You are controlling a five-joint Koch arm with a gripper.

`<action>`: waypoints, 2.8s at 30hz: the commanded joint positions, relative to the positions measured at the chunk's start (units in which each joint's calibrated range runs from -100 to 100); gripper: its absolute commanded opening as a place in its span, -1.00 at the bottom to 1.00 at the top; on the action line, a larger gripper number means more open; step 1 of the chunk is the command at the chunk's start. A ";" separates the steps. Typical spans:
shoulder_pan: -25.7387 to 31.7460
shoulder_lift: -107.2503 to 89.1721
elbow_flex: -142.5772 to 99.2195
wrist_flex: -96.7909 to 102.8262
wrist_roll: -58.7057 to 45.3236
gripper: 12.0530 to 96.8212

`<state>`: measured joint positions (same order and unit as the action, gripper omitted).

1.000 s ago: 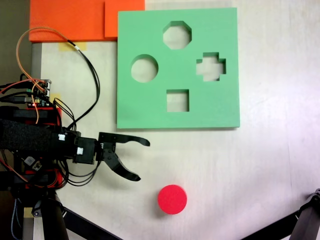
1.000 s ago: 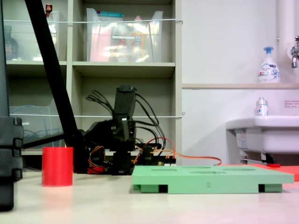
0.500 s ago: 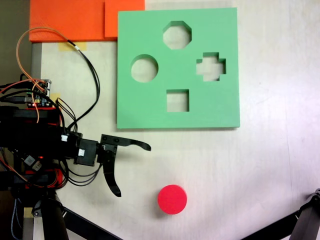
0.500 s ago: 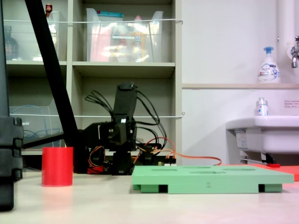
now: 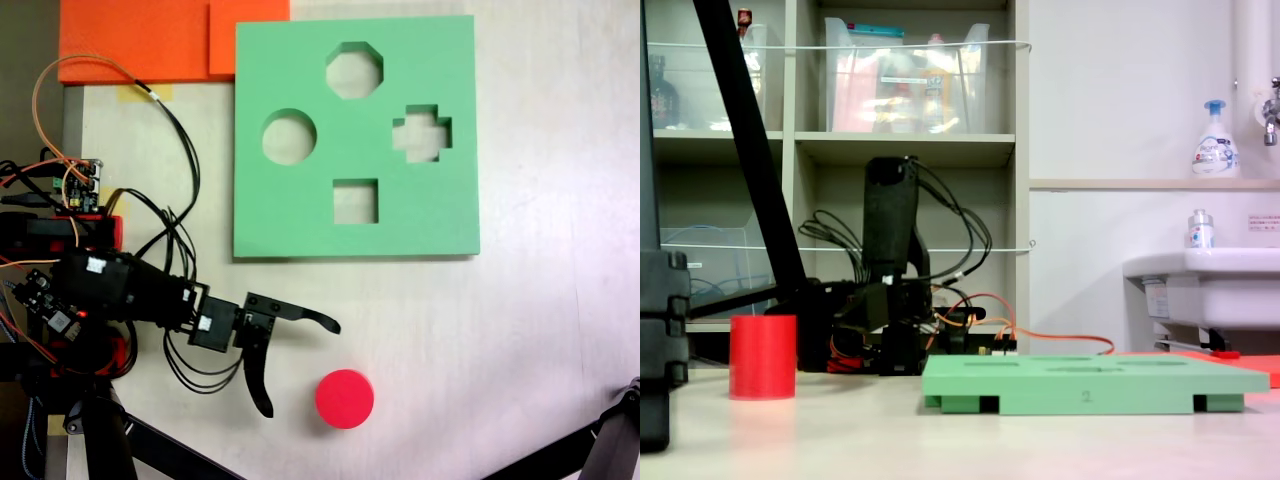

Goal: Put the cylinder block into the corresponding hole

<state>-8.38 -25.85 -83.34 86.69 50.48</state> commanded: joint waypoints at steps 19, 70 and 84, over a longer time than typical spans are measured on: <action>-3.27 29.35 26.01 3.20 0.88 0.37; 24.47 -27.08 19.63 -26.74 -0.15 -0.54; 32.82 -22.33 18.34 -27.13 -0.20 -0.54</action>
<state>23.86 -47.88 -66.59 58.98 50.77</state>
